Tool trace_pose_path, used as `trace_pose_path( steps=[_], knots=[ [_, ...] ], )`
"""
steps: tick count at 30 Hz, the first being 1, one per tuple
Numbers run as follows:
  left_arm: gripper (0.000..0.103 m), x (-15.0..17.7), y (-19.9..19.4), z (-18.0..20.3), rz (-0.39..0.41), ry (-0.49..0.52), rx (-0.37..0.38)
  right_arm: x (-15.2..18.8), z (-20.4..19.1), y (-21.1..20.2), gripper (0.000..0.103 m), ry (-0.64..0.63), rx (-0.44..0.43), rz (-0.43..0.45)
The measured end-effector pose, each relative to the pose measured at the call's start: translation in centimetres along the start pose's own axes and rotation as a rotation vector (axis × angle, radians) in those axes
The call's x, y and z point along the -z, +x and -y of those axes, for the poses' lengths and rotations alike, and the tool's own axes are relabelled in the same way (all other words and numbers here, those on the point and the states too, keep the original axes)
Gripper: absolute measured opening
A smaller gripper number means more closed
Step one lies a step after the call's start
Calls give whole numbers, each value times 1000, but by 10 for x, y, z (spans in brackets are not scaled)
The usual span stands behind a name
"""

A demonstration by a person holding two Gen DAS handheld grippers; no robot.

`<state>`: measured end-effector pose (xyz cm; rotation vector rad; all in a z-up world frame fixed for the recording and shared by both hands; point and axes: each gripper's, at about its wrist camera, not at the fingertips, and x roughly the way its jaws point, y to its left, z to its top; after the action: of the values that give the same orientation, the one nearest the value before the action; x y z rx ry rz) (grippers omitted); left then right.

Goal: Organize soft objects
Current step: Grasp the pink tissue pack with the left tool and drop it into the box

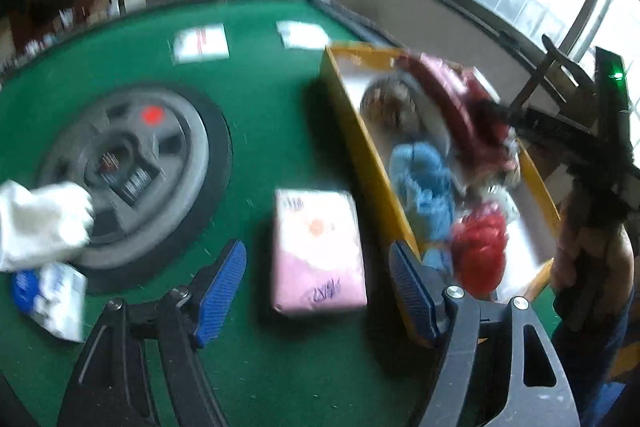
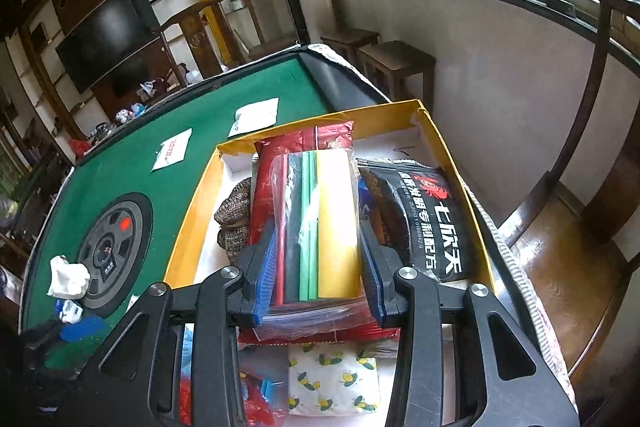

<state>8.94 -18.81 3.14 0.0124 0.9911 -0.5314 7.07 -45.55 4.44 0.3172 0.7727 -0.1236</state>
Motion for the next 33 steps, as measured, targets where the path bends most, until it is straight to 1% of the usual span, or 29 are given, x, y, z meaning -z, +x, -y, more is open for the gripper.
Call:
trace_pose_path(
  steps=[1, 3, 6, 8, 10, 11, 12, 13, 17, 19, 20, 21, 23, 24, 26, 27, 29, 31, 33],
  knots=[
    [75, 2, 7, 0, -25, -10, 13, 0, 0, 0, 37, 0, 0, 0],
    [75, 5, 13, 4, -39, -5, 2, 0, 1, 0, 37, -1, -1, 1],
    [75, 8, 24, 13, -55, 42, -59, 0, 0, 0, 37, 0, -3, 1],
    [74, 12, 32, 14, -64, 52, -84, 1, 0, 0, 37, -2, -3, 2],
    [73, 14, 35, 15, -21, 70, -131, 1, -1, -1, 37, -2, -4, 5],
    [69, 15, 37, 17, -13, 78, -153, 1, -1, -1, 37, -3, -3, 7],
    [57, 15, 38, 17, -5, 82, -167, 1, 0, -2, 37, -1, -4, 8],
    [54, 16, 36, 16, 3, 74, -166, 0, -1, -3, 37, 0, -5, 11],
    [54, 13, 23, 2, 41, 19, -170, -2, -3, -8, 37, -5, 5, 32],
    [54, 11, 11, -4, 75, -24, -158, -2, -4, -10, 37, -7, 15, 39],
    [54, 9, 5, -4, 94, -38, -142, -2, -5, -10, 37, -10, 28, 42],
    [54, 6, -7, 0, 135, -48, -114, -3, -5, -10, 37, -14, 42, 44],
    [54, 2, -18, 12, 178, -35, -78, -3, -6, -9, 37, -18, 63, 41],
    [54, -1, -23, 26, 194, -13, -47, -2, -4, -8, 37, -15, 60, 36],
    [54, -2, -24, 48, 194, 28, -3, -2, -3, -6, 37, -12, 59, 27],
    [54, -1, -20, 68, 187, 67, 29, -2, -3, -6, 37, -10, 60, 25],
    [54, 2, -10, 96, 164, 127, 64, -3, -1, -5, 37, -1, 55, 19],
    [55, 7, 2, 118, 138, 182, 64, -2, 2, -4, 37, 9, 47, 10],
    [55, 12, 13, 130, 133, 212, 46, -2, 5, -2, 37, 27, 27, -3]
  ],
)
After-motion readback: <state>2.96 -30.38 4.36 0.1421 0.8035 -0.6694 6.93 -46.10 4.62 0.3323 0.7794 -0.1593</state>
